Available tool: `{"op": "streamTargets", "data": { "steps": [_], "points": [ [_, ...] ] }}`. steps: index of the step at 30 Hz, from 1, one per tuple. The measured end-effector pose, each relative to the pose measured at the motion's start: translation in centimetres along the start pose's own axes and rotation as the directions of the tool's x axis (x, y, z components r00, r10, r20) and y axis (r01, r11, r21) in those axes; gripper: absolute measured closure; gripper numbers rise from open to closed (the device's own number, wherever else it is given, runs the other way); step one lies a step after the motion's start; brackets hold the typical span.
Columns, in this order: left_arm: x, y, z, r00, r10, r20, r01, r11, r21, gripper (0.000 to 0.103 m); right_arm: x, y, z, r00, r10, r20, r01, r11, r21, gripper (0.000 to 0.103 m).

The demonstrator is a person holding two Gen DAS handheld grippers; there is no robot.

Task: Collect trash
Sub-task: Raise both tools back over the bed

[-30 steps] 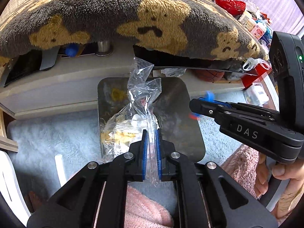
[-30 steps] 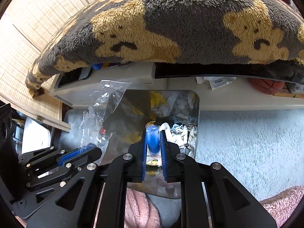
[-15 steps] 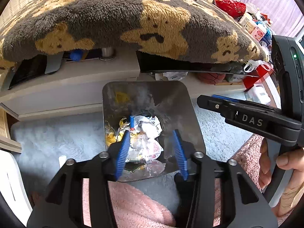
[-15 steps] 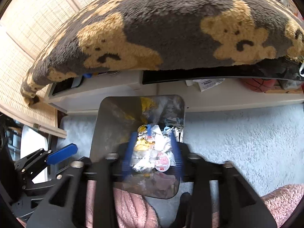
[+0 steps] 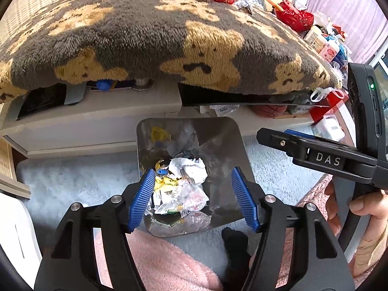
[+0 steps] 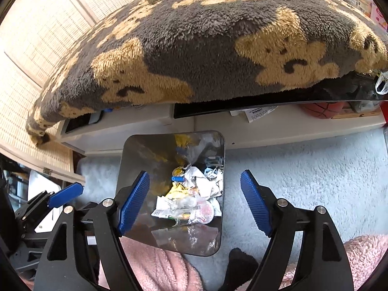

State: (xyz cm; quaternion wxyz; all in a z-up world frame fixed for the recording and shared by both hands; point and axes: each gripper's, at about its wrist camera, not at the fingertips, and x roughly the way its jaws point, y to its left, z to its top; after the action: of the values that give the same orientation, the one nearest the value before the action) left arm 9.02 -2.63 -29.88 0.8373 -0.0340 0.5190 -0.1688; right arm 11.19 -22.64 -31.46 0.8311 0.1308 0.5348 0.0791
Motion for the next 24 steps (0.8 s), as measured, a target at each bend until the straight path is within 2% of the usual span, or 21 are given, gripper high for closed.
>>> {"op": "streamTargets", "data": {
  "steps": [11,24],
  "points": [
    [-2.2,-0.2,3.0,0.997,-0.002,0.073,0.000,1.000,0.027,0.041,-3.1,0.1,3.0,0.996,-0.006,0.084,0.005,1.000,0.002,0.025],
    [-2.7,1.0,11.1,0.988,0.021,0.152,-0.030,0.998,0.057,0.040,-6.6,-2.1,12.0,0.972,-0.051,0.227,0.035,0.997,0.072,0.020]
  ]
}}
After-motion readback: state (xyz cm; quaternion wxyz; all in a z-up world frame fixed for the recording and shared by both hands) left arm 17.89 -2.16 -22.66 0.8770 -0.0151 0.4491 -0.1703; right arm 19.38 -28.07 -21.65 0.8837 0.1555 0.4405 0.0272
